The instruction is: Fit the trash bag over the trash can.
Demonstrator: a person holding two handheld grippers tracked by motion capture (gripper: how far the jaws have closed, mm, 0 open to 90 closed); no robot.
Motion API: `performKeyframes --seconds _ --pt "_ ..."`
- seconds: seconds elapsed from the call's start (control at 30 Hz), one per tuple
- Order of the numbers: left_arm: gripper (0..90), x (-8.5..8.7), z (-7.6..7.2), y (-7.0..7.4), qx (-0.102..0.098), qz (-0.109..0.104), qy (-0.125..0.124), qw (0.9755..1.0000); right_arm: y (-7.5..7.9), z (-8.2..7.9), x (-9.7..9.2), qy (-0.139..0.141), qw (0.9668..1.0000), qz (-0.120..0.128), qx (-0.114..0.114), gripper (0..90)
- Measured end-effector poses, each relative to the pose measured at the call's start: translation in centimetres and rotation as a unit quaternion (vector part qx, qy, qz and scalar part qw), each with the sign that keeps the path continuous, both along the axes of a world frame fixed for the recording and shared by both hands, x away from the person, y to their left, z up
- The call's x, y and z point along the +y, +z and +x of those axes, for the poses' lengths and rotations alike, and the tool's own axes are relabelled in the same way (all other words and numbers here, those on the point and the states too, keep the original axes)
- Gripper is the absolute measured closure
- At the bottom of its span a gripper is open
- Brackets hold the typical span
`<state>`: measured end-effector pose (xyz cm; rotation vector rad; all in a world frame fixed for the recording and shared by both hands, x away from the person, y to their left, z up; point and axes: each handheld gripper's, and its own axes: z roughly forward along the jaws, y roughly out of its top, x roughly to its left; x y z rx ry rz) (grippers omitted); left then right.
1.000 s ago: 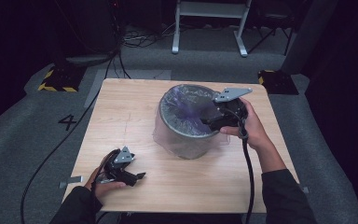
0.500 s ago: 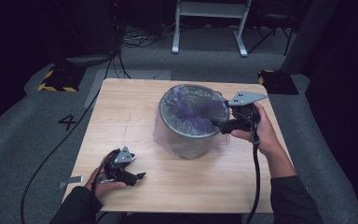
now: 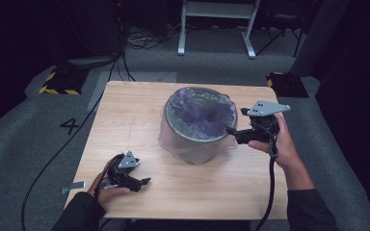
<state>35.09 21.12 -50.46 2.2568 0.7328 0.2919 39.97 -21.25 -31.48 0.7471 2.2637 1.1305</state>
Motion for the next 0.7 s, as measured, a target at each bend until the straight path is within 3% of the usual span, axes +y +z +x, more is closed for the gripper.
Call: performKeyframes --seconds 0.43,0.7 --pt "12.2 0.0 0.0 0.0 0.0 0.0 0.0 1.0 -1.3 -1.0 -1.2 -0.003 0.9999 -0.009 0.004 18.0" --pt "12.1 0.0 0.0 0.0 0.0 0.0 -0.001 1.0 -3.2 -1.4 -1.3 -0.006 0.9995 -0.03 0.012 18.0"
